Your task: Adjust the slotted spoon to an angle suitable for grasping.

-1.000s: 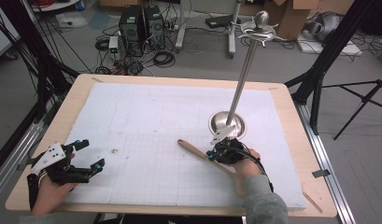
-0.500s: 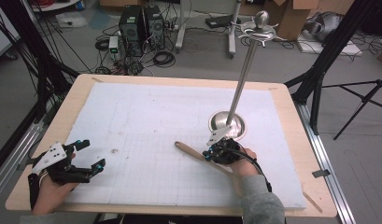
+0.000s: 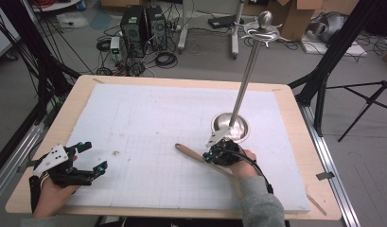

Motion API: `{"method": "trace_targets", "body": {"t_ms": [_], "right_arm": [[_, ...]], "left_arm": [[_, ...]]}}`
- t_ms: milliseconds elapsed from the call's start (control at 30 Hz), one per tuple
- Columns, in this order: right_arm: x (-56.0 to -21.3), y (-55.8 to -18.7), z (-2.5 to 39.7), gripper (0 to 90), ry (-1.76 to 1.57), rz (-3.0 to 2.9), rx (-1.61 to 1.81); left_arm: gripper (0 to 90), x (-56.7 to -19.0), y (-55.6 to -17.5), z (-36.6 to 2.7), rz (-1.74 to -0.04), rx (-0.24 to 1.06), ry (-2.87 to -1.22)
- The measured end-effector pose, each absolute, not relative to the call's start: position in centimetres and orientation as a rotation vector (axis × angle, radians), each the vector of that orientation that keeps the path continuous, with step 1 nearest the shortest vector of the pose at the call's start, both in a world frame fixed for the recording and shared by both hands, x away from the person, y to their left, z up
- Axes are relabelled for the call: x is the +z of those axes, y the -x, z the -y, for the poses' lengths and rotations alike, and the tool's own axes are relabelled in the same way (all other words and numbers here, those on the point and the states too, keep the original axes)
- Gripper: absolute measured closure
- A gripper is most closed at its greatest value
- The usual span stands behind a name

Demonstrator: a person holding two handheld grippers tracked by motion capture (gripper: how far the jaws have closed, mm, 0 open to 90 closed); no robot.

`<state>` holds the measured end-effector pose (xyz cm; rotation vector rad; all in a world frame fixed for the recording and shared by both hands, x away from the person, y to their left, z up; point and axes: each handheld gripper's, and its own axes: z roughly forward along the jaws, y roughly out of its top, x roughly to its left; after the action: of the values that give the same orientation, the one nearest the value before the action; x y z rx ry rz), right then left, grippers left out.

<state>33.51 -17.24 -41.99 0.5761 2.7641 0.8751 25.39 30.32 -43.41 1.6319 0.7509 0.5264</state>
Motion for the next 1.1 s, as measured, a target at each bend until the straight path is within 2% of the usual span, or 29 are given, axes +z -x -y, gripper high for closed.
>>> {"method": "trace_targets", "body": {"t_ms": [1100], "right_arm": [[-41.8, -32.7, 16.2, 90.0, -0.310, -2.833, 0.930]], "left_arm": [[1.8, -43.5, -25.3, -30.4, -0.754, 0.526, -1.629]]}}
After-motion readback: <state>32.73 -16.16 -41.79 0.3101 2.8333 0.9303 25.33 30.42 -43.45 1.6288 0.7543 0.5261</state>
